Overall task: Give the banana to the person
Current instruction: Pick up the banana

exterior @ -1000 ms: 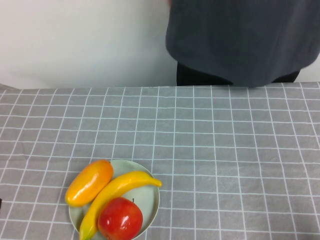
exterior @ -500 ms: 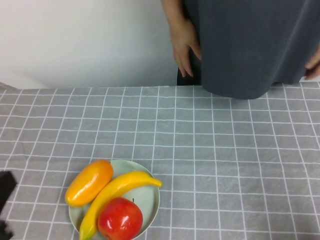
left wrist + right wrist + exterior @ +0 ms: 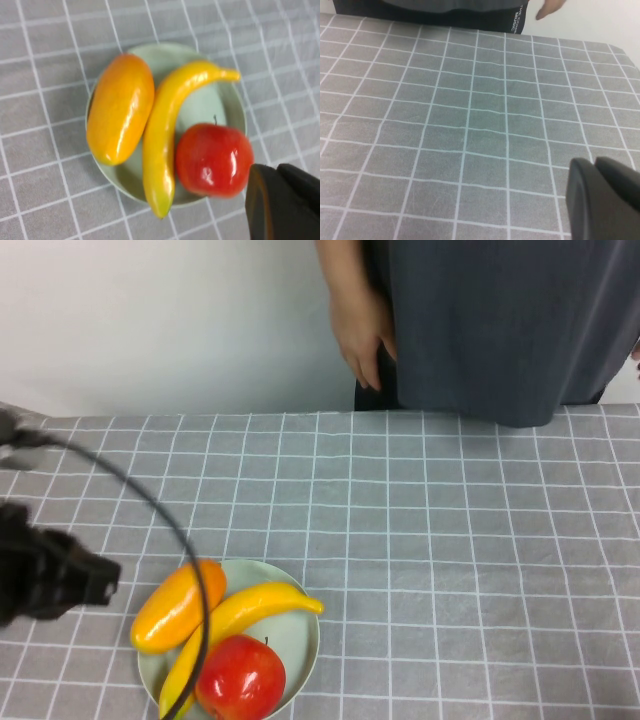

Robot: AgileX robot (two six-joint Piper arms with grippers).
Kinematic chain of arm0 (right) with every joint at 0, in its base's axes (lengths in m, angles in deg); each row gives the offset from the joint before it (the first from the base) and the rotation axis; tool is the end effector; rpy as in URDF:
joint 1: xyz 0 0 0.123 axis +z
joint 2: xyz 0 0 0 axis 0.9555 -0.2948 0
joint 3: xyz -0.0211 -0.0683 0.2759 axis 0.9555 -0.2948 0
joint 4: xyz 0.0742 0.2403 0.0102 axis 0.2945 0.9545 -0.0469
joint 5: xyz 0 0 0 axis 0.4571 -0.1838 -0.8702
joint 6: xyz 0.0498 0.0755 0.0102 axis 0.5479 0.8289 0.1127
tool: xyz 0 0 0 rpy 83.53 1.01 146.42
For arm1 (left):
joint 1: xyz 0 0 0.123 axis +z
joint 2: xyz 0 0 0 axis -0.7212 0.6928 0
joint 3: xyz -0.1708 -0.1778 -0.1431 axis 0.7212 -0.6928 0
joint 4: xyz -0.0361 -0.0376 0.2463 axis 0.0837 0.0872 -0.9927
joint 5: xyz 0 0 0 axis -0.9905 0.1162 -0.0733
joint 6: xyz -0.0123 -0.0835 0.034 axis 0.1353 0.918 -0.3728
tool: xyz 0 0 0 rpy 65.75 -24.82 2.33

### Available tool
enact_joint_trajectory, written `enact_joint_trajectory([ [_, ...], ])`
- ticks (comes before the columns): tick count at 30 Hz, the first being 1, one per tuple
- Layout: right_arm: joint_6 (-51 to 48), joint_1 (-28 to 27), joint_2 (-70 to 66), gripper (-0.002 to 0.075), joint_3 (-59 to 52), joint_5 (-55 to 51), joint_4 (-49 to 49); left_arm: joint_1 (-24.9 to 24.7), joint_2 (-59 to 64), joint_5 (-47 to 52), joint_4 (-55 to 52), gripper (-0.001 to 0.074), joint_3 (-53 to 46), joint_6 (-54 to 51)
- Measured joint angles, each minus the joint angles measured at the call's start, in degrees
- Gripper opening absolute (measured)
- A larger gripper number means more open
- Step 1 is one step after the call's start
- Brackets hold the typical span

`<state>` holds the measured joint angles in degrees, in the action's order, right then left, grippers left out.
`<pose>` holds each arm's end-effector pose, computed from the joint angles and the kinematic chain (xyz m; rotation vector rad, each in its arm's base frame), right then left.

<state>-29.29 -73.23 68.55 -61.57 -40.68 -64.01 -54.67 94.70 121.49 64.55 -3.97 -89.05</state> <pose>0.0521 -0.0024 0.1703 -0.0541 1.8790 -0.0808 0.1664 -0.0610 0.3241 0.4822 2.4949 -0.5296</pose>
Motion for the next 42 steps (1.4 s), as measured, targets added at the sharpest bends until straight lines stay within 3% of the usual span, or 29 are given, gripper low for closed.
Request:
enact_joint_trajectory([
  [4, 0.0, 0.0, 0.0, -0.0011, 0.0, 0.0, 0.0, -3.95, 8.66, 3.65, -2.65, -0.0004, 5.27, -0.38],
  [9, 0.0, 0.0, 0.0, -0.0011, 0.0, 0.0, 0.0, -14.05, 17.04, 7.8, -10.3, -0.0004, 9.66, 3.87],
  [16, 0.0, 0.0, 0.0, -0.0011, 0.0, 0.0, 0.0, -24.28, 25.18, 5.68, -14.41, -0.0004, 10.79, 5.36],
  [21, 0.0, 0.0, 0.0, -0.0011, 0.0, 0.0, 0.0, -25.69, 30.07, -0.42, -16.69, 0.0001, 11.11, 2.69],
  [23, 0.0, 0.0, 0.0, -0.0011, 0.0, 0.0, 0.0, -25.69, 32.01, -2.12, -17.08, 0.0035, 11.46, -0.04],
  [28, 0.0, 0.0, 0.0, -0.0011, 0.0, 0.0, 0.0, -25.69, 38.42, -3.14, -18.28, 0.0265, 14.69, -1.61],
  [31, 0.0, 0.0, 0.0, -0.0011, 0.0, 0.0, 0.0, -25.69, 41.67, -3.23, -19.75, 0.034, 18.19, -0.71],
  [42, 0.0, 0.0, 0.0, -0.0011, 0.0, 0.0, 0.0, -25.69, 48.88, 1.51, -21.97, 0.0356, 22.89, -2.92],
])
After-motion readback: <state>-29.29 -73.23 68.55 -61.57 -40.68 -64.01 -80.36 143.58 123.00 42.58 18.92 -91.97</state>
